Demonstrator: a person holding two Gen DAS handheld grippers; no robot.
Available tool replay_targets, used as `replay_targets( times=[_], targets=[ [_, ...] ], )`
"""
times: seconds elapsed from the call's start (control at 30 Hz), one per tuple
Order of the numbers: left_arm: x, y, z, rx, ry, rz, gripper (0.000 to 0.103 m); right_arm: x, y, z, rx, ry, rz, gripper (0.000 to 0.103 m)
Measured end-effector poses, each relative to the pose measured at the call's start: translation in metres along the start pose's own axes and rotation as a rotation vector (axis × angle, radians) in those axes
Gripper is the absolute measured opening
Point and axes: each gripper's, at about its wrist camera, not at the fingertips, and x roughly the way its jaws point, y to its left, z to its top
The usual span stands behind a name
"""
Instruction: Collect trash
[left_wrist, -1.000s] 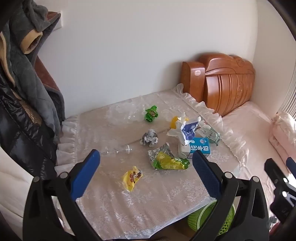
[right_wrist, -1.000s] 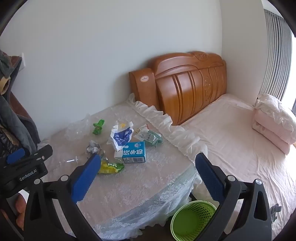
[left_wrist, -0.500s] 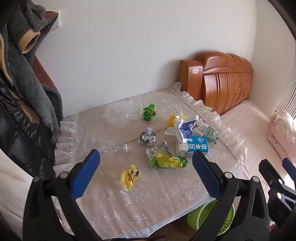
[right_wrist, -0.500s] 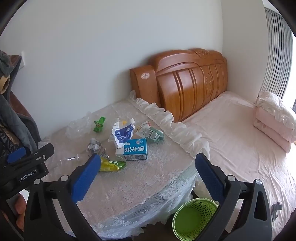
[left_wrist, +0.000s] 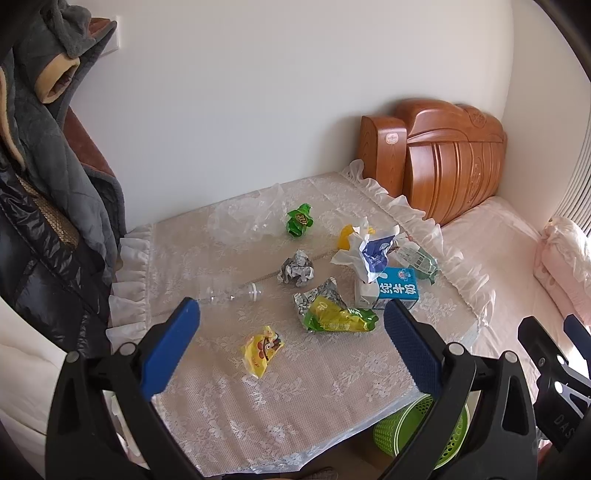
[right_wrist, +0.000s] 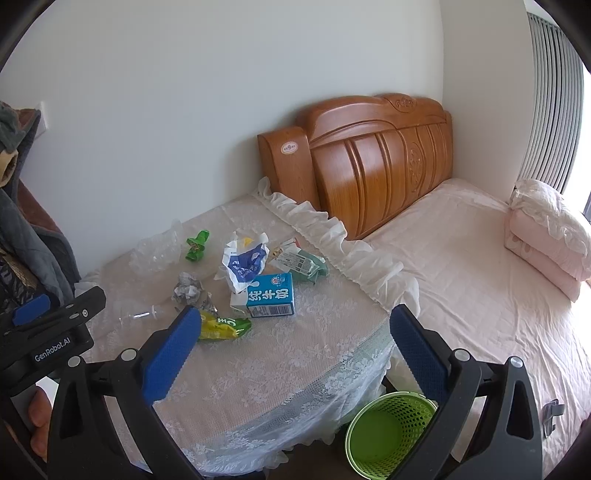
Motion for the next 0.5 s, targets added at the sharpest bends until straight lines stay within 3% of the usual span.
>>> replay_targets(
  times=[0.5],
  targets=[
    [0.0005,0.0052,-0.0013,-0.004,0.002,0.002,0.095,0.0026,0.0001,-0.0006,-0.002,0.004,0.003,0.101]
  ],
)
